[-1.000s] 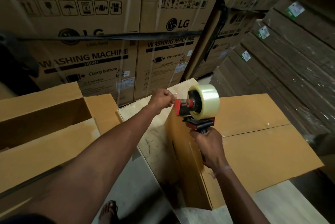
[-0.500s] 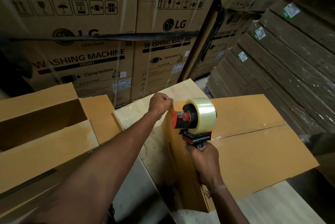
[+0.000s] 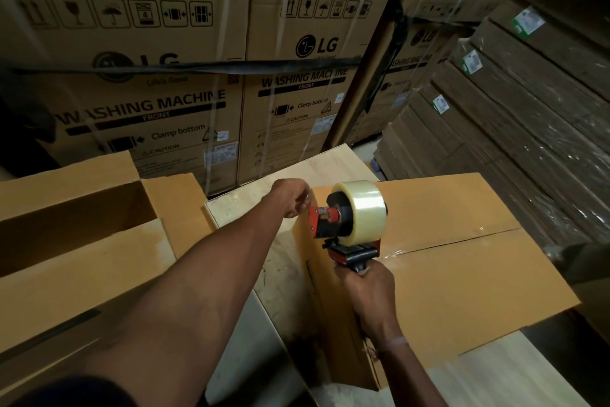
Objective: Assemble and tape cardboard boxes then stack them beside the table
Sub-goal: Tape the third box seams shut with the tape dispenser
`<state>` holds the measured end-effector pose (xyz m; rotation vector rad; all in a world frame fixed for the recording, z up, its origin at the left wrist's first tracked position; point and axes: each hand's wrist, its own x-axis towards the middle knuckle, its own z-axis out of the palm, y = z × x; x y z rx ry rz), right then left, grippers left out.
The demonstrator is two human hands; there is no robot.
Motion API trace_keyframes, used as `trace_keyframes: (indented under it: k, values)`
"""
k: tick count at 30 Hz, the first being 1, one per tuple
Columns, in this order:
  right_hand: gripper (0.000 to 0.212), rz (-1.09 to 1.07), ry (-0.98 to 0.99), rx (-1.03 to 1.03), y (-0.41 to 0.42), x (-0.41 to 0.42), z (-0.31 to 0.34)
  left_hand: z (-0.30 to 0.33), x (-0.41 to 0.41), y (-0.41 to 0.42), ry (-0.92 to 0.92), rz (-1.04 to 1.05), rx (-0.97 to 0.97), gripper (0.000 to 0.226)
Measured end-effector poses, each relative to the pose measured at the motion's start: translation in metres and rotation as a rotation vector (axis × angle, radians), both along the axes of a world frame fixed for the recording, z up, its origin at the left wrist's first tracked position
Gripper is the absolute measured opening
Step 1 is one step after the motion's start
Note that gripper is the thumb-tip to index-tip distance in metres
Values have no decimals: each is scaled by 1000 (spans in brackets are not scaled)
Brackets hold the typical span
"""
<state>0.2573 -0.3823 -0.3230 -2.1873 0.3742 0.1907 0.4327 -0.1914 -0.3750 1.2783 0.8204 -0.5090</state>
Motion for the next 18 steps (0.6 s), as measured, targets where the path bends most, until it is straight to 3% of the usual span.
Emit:
trace_keyframes:
  k: [3, 5, 6, 8, 10, 12, 18]
  values:
    - [27, -13, 16, -6, -2, 1, -1, -24, -8, 11, -95, -143, 316, 26]
    - [21, -20, 16, -4, -3, 2, -2, -26, -12, 16, -187, -176, 574, 18]
    - [20, -13, 19, -10, -3, 2, -3, -24, -10, 18, -303, -148, 606, 15]
    - [20, 1, 22, -14, -2, 3, -5, -13, -7, 21, -579, -164, 468, 17]
    - [20, -4, 21, -18, -2, 3, -6, 0, -9, 21, -741, -379, 407, 18]
    - [21, -6, 25, -26, -1, 4, -6, 3, -11, 21, -778, -531, 434, 10]
    - [24, -63, 56, 40, 17, 28, 2, -4, 20, 19, -789, -450, 511, 7]
